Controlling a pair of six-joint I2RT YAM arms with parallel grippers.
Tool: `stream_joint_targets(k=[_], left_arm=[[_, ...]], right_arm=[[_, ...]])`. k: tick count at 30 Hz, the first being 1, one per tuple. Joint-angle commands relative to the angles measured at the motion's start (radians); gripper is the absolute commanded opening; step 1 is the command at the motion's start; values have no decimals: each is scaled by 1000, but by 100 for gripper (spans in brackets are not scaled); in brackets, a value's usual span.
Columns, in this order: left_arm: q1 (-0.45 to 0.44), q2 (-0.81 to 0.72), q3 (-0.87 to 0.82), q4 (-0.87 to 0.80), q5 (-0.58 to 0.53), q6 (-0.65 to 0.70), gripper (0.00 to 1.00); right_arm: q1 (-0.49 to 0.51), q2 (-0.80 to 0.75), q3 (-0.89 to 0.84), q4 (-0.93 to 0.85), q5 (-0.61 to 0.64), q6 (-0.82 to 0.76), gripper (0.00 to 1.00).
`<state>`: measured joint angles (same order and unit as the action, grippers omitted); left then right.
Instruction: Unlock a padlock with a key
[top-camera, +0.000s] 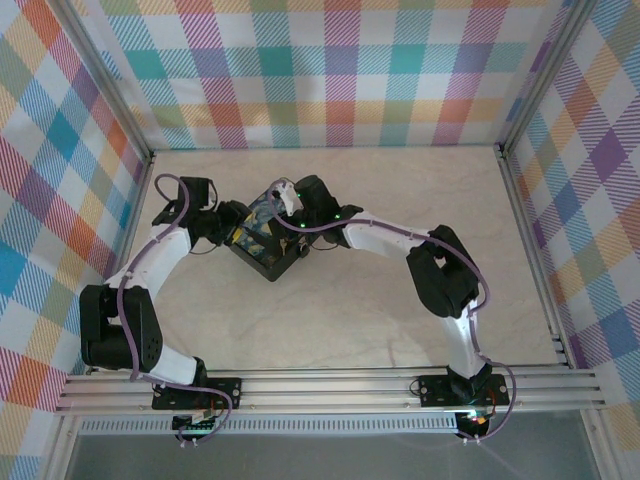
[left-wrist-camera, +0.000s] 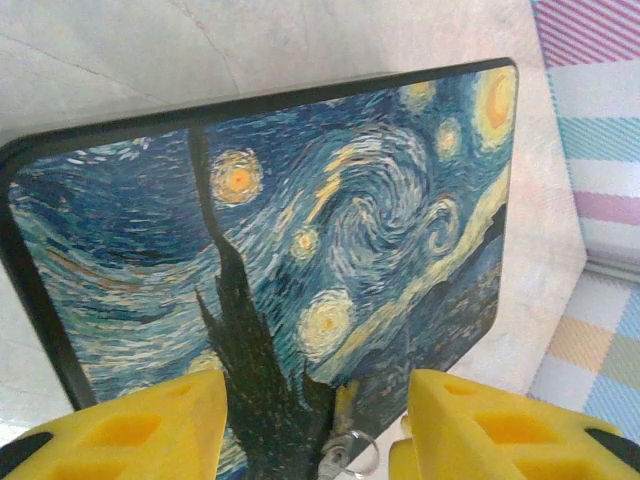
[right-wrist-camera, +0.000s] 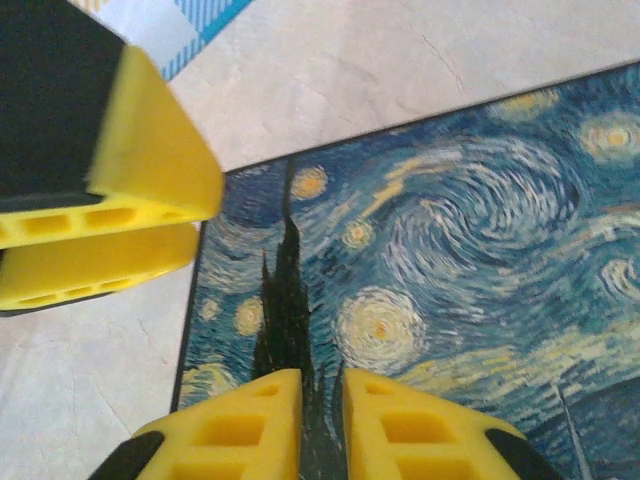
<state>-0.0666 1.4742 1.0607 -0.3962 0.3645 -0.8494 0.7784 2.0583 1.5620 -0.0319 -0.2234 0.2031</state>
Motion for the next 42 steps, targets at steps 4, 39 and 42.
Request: stream_joint_targets(k=[4,39,42], left_arm=[[9,-25,18,-53,-27,58,51],[2,-61,-18,-27,-19,73,50],[2,-63,-13,-30,-18,77,50]], right_arm=[[-11,-12,31,-90,33,-23,26],[4,-144,-194,-118,-95,300,41],[10,-132,-201,-96,-103,320,40]])
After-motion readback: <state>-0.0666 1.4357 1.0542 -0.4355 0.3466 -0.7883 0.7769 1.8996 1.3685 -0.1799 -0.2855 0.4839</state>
